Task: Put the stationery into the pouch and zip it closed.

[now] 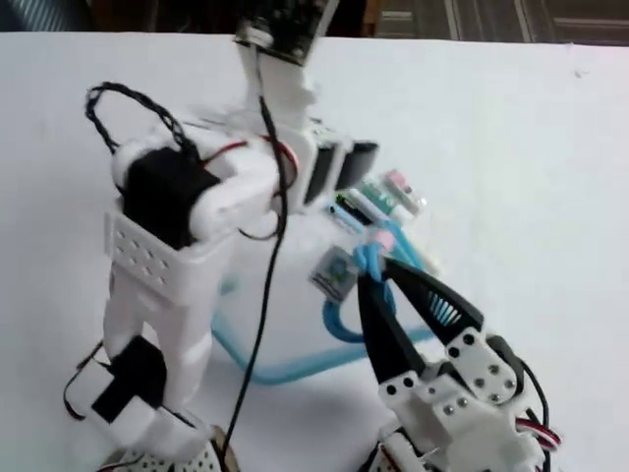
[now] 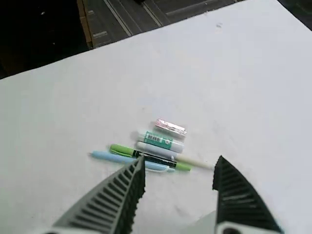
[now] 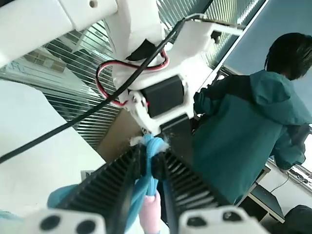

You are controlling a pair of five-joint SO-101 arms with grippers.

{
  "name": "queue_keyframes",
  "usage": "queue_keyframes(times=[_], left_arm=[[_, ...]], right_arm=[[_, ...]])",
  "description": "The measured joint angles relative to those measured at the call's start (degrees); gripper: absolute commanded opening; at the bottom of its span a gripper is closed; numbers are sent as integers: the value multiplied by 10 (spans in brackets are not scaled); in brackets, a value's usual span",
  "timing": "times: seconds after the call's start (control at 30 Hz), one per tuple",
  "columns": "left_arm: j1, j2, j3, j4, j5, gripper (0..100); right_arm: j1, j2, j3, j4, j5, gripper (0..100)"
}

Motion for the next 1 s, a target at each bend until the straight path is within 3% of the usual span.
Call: queue_keyframes(times=[0.27,0.37,0.7,1.0], left_arm=[[17,-1,74,0,0,241],[-20,-5,76,0,-17,241],[-359,-156,111,0,-59,241],[-618,-391,407,0,-156,241]], right_arm=[[4,0,-2,4,0,16],[5,0,-2,4,0,16],[22,34,-3,-131,-2,16],[-76,204,-34,-241,0,16]])
